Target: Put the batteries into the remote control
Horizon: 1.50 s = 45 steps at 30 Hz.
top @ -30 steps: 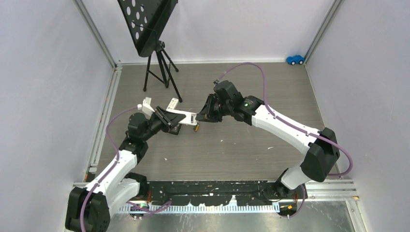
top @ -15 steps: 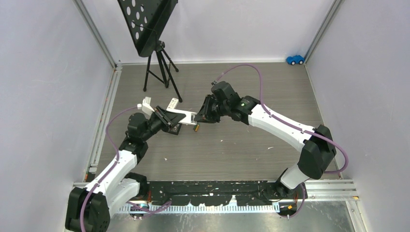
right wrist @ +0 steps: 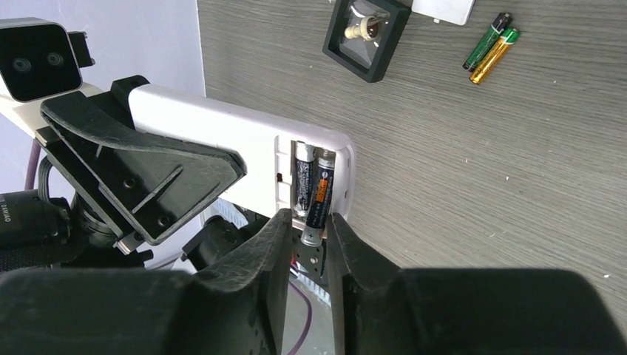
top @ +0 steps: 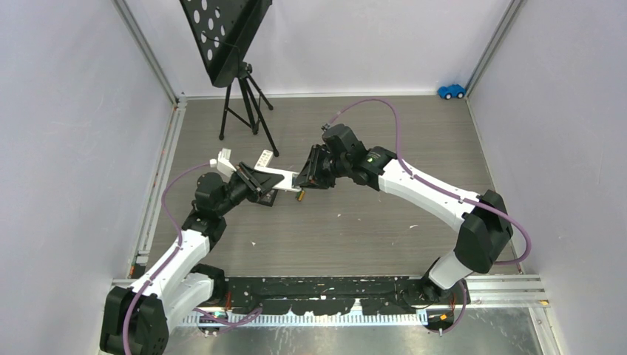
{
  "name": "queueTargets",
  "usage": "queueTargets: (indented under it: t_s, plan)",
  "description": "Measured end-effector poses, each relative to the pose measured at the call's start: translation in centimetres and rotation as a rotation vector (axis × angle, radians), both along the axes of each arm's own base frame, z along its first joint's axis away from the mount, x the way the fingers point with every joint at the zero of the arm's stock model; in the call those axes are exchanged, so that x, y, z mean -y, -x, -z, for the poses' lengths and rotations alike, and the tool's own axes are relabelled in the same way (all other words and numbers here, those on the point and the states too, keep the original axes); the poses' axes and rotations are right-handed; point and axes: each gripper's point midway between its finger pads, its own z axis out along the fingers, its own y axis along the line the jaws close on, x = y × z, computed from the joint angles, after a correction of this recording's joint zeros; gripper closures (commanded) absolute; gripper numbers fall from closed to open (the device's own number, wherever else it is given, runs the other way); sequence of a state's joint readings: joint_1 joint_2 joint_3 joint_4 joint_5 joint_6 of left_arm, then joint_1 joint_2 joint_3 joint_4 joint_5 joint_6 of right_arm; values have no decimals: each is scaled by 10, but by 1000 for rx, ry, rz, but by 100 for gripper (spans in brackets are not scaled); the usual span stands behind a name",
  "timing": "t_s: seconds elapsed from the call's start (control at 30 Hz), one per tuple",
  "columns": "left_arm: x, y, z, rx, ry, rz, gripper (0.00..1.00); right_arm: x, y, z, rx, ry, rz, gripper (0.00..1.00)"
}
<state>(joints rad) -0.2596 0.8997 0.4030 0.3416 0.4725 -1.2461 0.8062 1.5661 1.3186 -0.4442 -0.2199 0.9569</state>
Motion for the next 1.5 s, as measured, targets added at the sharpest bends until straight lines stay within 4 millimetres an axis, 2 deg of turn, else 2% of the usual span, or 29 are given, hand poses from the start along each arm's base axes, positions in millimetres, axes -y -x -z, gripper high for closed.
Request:
queueTargets:
  t_s: [0.23, 0.27, 0.3, 0.33, 0.47, 0.57, 0.77, 0.9, 1.17, 1.37, 1.5]
  plan:
    - [0, 0, -1, 3, 2, 0, 100, 2, 1, 2, -9, 10, 1, 58]
    - [0, 0, -1, 3, 2, 0, 100, 2, 2, 2, -10, 11, 1, 54]
    - [0, 0, -1, 3, 2, 0, 100, 2, 2, 2, -11, 12, 1, 45]
    - [0, 0, -1, 3, 2, 0, 100, 2, 2, 2, -10, 12, 1, 25]
    - [2, 3, -1, -6, 4, 23, 100, 5, 2, 0, 27, 1, -1, 14]
    - [10, 9, -8, -28, 10, 88, 100, 18, 6, -12, 87, -10, -16, 10]
    - [31, 23, -33, -76, 43, 298, 100, 44, 16, -54, 269, -65, -99, 4]
    - [40, 40, -34, -139, 67, 438, 100, 51, 32, -69, 369, -92, -223, 2]
    - [44, 70, -43, -188, 103, 632, 100, 43, 64, -61, 391, -140, -475, 0]
    - [43, 79, -39, -208, 100, 679, 100, 34, 77, -42, 302, -182, -563, 0]
    - [43, 80, -36, -228, 102, 687, 100, 29, 82, -40, 267, -214, -593, 0]
